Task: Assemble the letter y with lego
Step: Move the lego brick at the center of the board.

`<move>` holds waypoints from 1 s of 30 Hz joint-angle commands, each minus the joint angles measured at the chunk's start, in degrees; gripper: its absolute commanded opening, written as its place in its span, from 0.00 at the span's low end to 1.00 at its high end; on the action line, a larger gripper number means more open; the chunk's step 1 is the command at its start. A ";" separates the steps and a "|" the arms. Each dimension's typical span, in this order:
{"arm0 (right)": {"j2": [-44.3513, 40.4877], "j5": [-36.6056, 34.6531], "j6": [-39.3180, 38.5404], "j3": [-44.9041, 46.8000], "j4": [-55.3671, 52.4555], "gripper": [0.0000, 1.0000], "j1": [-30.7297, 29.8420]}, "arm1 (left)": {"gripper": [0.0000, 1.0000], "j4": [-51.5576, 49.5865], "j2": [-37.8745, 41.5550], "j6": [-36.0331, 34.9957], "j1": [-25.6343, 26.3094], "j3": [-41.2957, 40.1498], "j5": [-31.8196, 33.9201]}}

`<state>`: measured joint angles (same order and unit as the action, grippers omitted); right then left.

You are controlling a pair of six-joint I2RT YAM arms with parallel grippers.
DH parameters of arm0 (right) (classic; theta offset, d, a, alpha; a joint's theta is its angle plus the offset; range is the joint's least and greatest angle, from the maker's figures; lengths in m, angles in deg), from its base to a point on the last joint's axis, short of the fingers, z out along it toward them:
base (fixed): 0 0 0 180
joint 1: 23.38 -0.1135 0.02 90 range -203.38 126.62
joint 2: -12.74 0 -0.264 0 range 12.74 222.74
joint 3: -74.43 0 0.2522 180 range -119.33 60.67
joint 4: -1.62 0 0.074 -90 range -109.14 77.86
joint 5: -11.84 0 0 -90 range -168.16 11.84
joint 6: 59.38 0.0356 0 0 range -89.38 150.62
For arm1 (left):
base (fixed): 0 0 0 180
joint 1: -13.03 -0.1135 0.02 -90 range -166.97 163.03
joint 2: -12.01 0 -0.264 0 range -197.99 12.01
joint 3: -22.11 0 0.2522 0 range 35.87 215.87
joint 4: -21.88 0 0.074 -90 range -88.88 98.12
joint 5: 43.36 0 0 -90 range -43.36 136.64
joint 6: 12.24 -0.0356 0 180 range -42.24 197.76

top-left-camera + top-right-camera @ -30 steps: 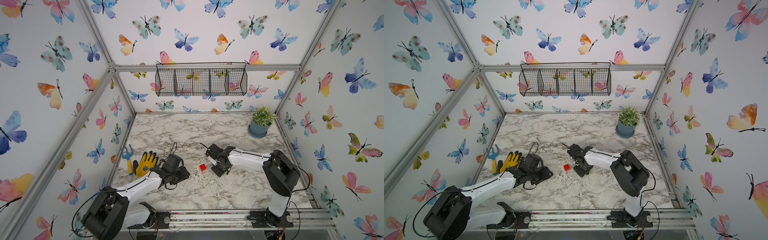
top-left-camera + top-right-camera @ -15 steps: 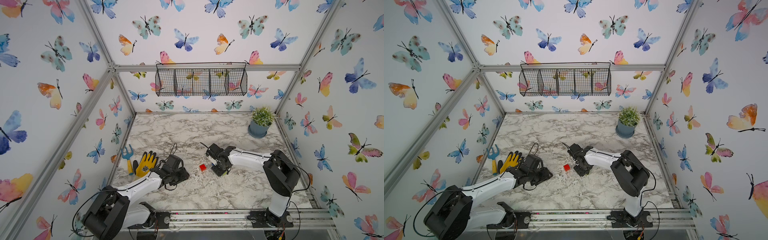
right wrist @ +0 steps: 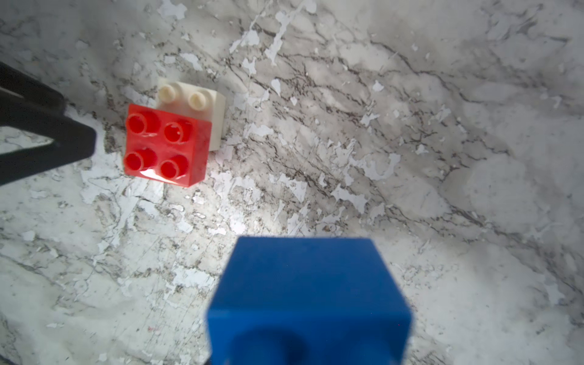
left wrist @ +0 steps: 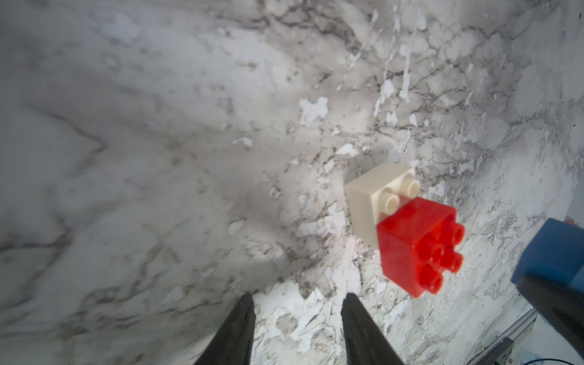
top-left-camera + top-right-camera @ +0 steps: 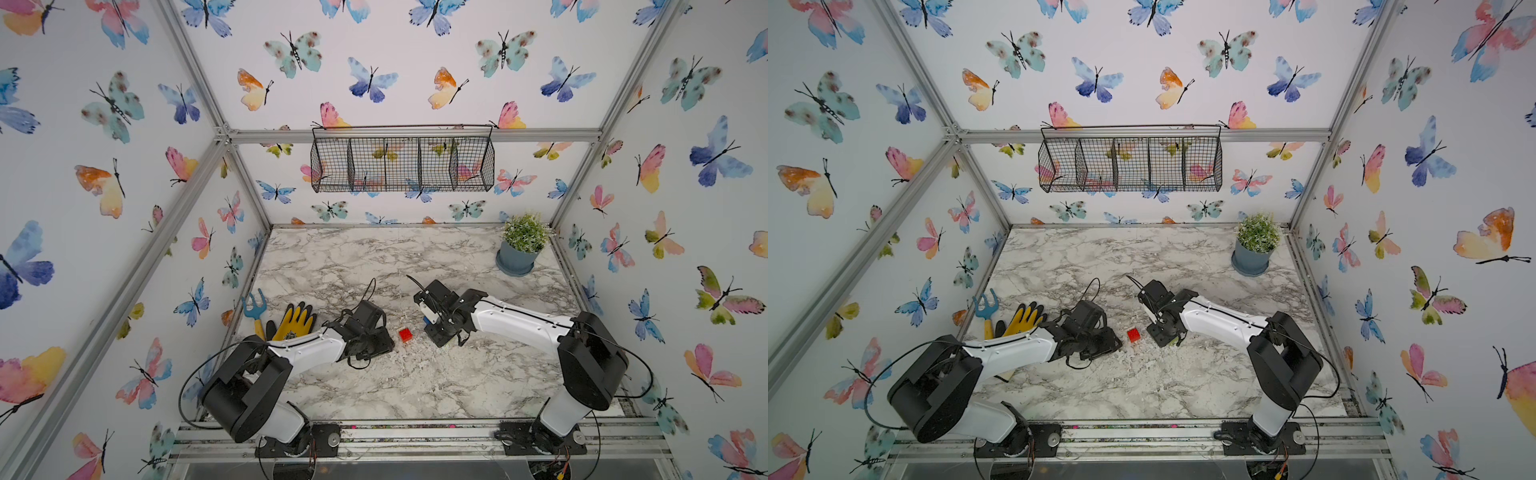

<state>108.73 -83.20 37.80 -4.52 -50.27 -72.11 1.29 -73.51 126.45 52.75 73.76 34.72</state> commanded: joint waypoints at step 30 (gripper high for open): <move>-0.01 2.74 -3.58 -0.56 3.40 0.30 0.30 | 0.71 4.07 5.98 -3.55 -1.87 -3.12 0.99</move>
<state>108.42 -81.34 35.05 -4.28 -47.73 -72.08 1.77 -70.34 125.53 53.34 72.30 36.49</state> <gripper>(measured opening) 0.358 0.668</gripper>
